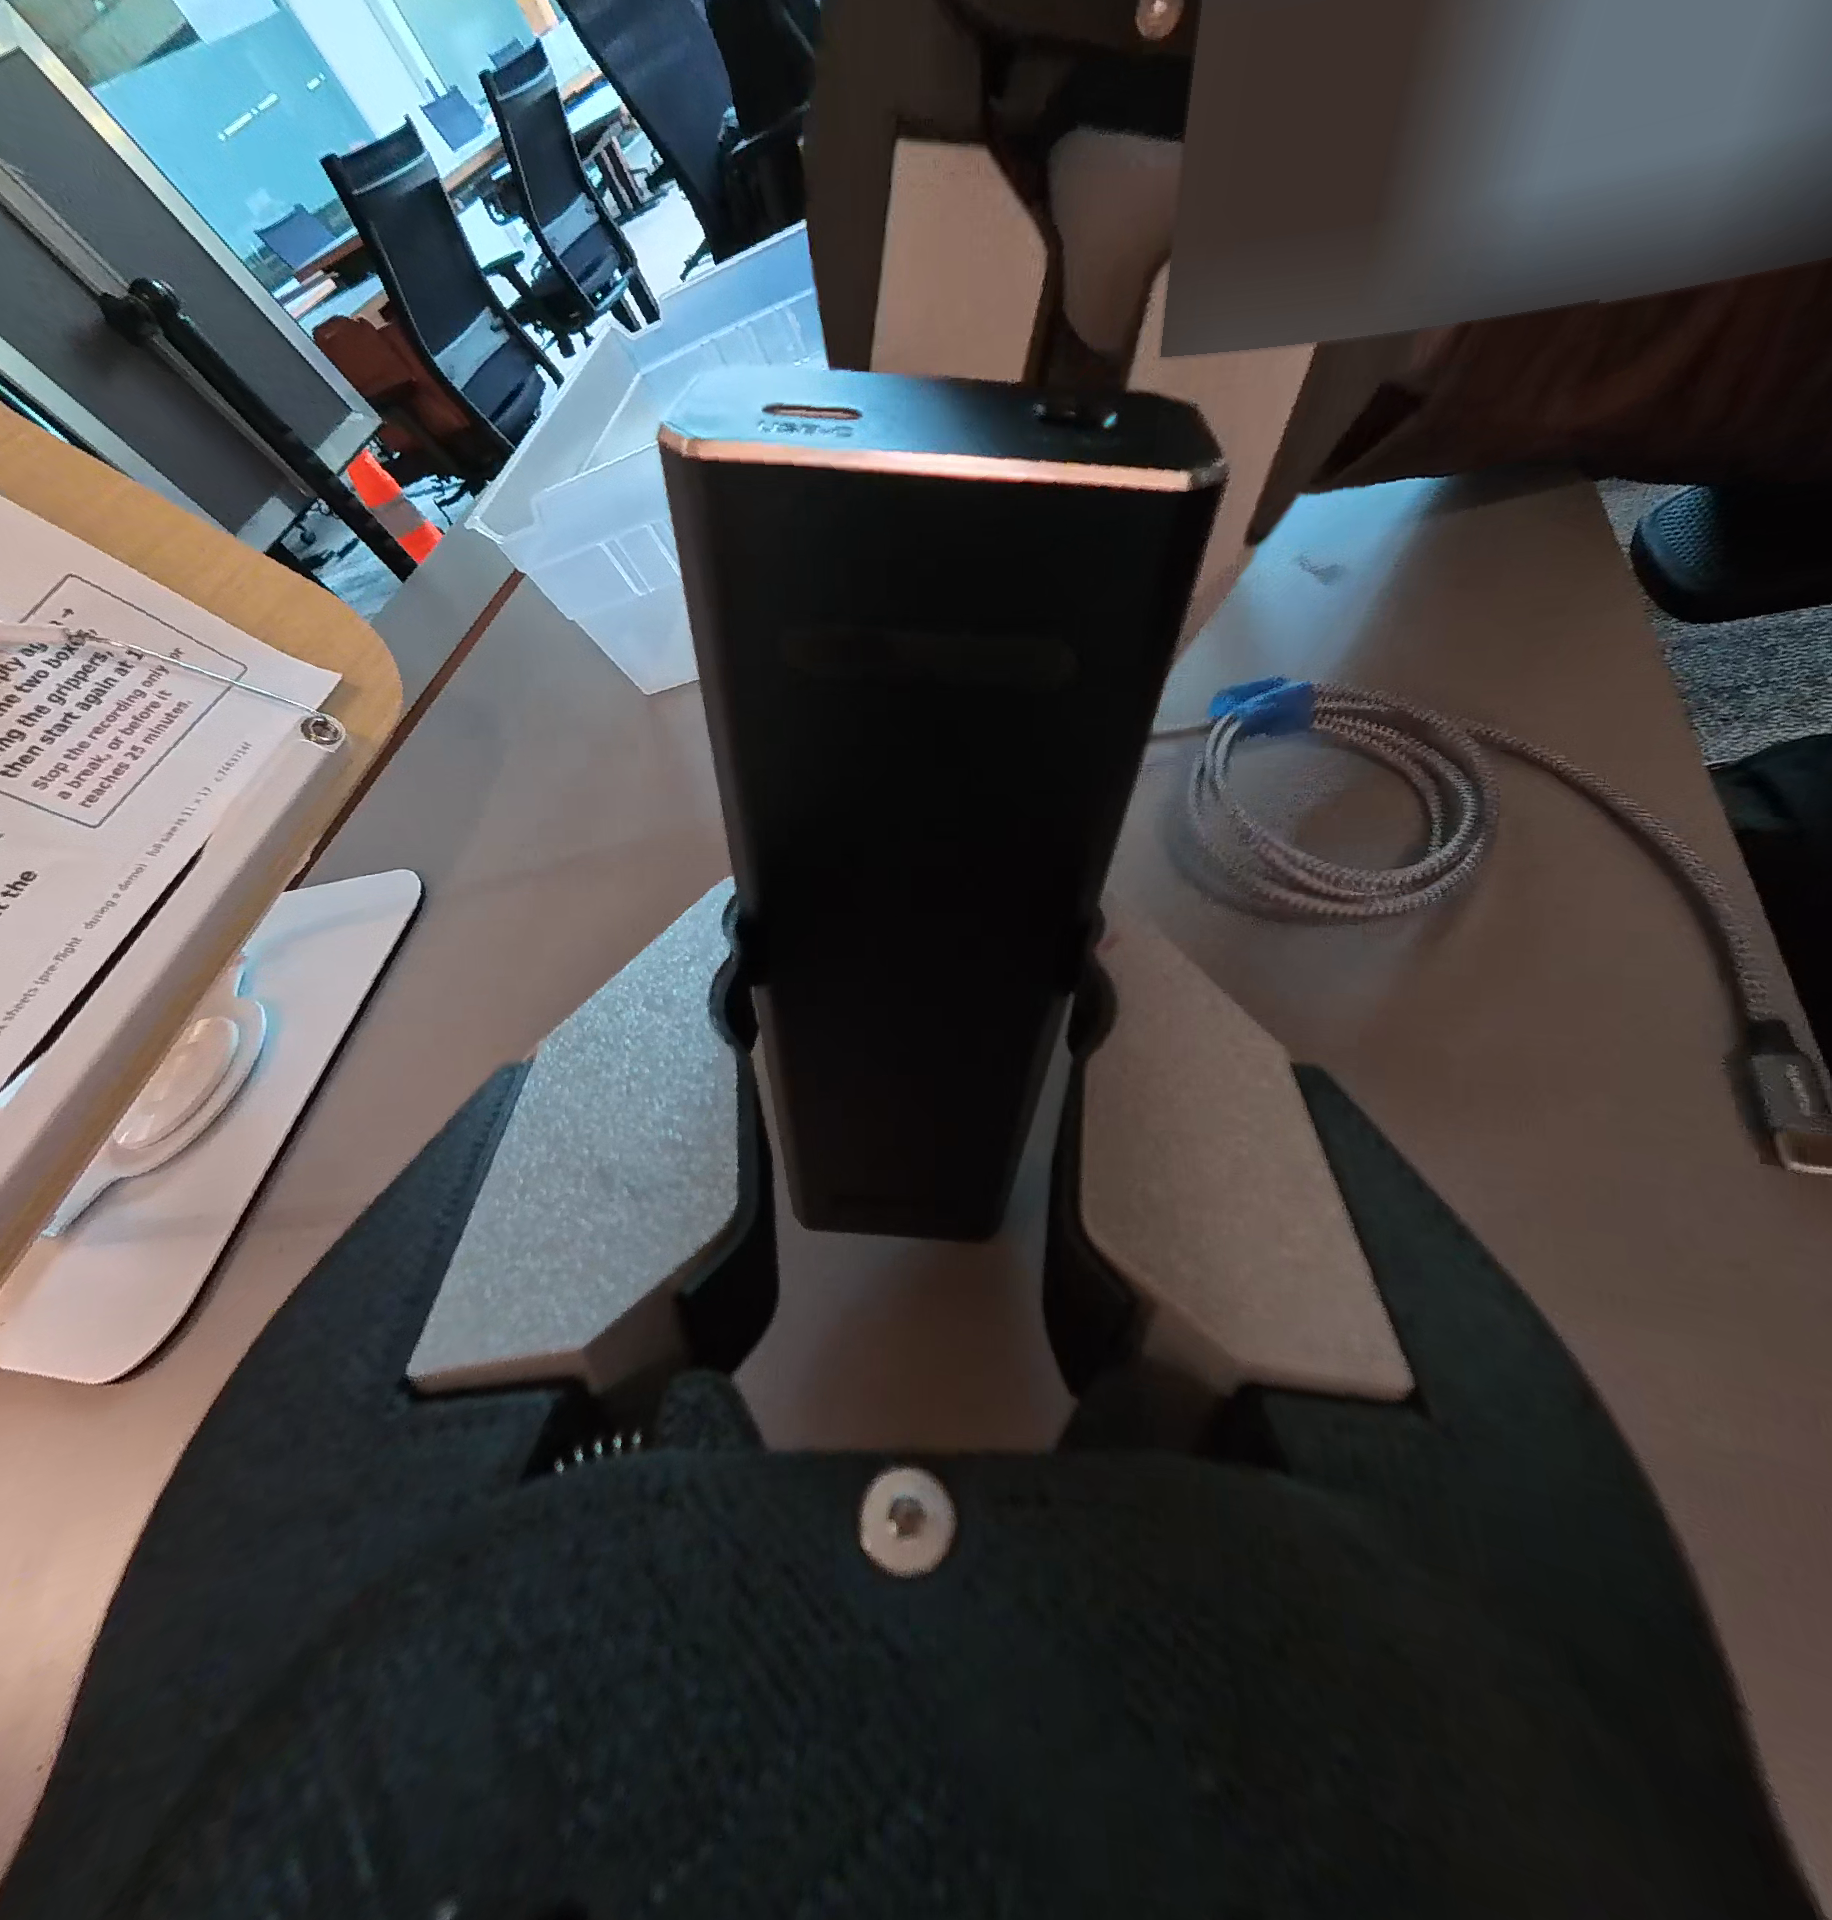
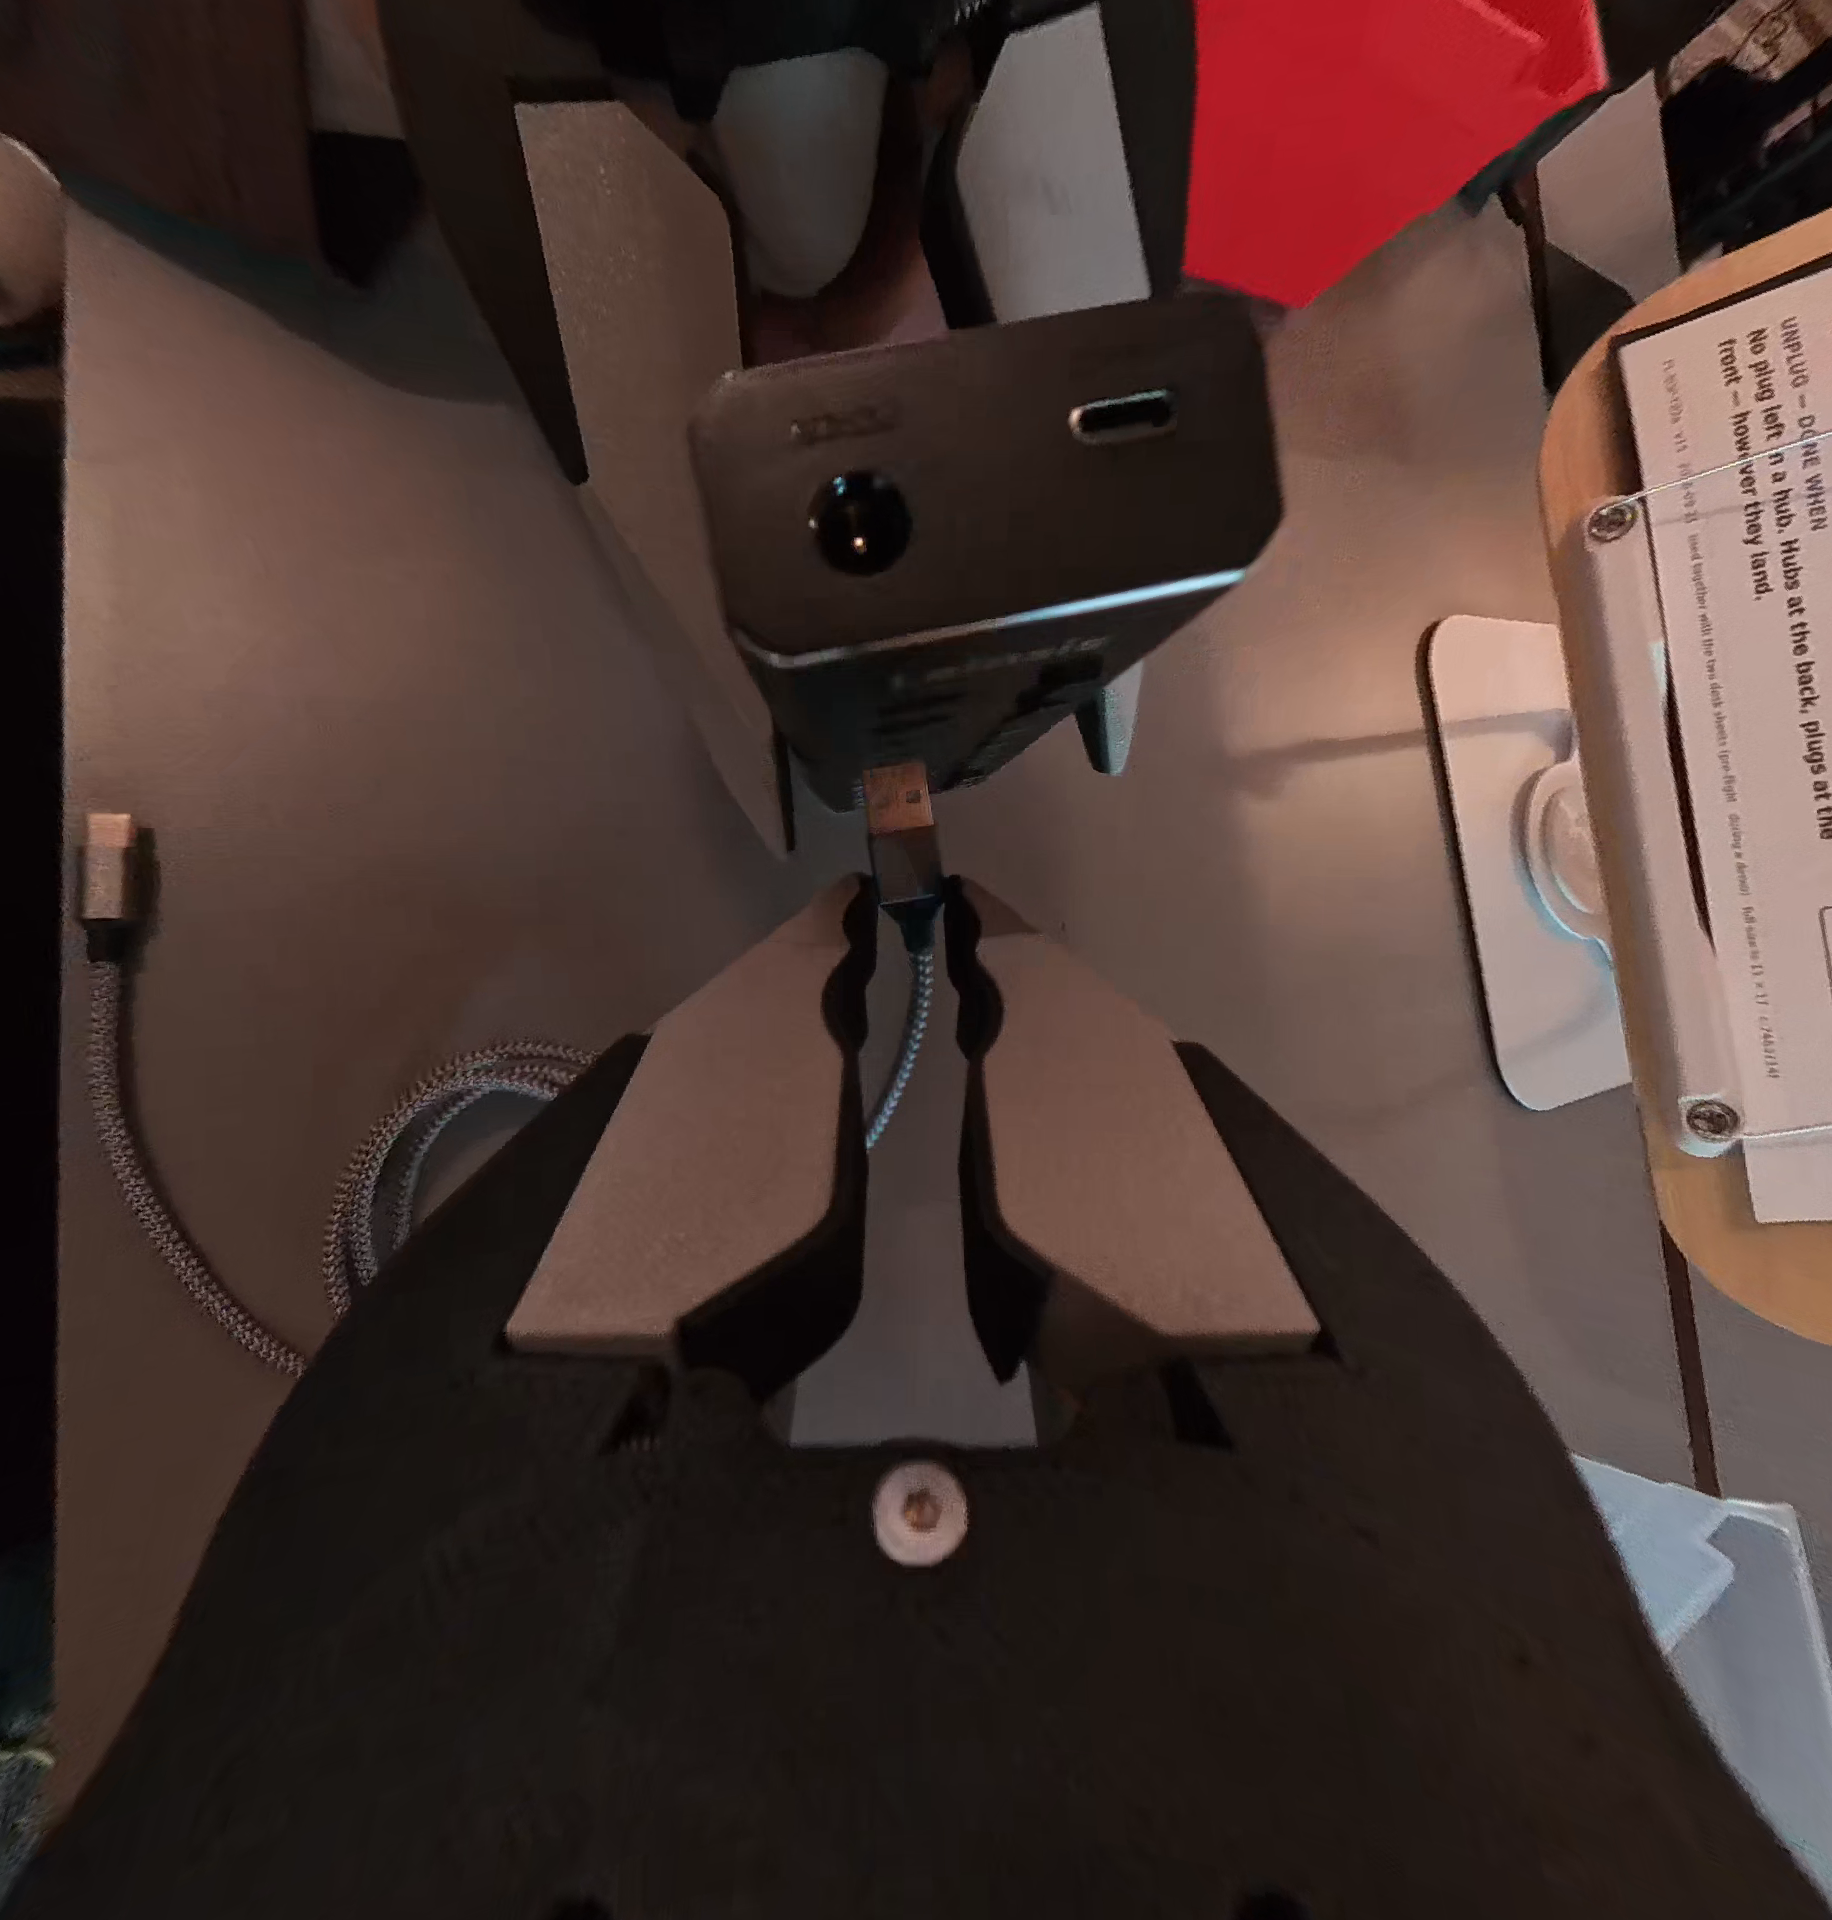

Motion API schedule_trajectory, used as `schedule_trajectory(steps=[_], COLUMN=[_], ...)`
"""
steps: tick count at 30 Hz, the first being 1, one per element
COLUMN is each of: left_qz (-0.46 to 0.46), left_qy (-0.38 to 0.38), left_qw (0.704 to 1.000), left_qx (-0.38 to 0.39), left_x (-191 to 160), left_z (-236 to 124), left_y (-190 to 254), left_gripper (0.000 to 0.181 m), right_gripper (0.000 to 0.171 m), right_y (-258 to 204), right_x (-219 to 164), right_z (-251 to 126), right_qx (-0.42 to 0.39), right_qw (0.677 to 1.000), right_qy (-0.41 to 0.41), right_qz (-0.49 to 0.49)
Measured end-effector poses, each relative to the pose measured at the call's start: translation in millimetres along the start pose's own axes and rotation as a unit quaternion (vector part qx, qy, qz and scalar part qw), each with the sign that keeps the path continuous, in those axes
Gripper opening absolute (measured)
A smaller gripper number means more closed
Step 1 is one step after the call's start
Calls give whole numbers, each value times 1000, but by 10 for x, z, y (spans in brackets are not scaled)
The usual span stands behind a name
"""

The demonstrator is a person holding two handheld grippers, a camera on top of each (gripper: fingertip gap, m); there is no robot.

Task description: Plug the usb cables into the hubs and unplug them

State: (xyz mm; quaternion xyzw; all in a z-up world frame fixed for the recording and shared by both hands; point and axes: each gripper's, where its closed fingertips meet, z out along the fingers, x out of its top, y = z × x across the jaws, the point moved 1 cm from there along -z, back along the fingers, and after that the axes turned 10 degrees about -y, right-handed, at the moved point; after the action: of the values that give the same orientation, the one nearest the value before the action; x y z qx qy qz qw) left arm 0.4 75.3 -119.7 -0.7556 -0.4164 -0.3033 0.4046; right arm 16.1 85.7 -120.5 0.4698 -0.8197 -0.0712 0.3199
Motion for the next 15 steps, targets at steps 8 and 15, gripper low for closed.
schedule_trajectory(steps=[8,15], left_qz=[-4,-43], left_qy=[0,31], left_qw=[1000,998], left_qx=[2,-19], left_x=[0,16], left_z=[4,-33], left_y=[-11,-53], left_gripper=[59,58], right_gripper=[9,9], right_y=[27,70], right_x=[70,120], right_z=[-54,-62], right_qx=[20,47], right_qw=[999,991], right_qy=[42,106], right_qz=[25,66])
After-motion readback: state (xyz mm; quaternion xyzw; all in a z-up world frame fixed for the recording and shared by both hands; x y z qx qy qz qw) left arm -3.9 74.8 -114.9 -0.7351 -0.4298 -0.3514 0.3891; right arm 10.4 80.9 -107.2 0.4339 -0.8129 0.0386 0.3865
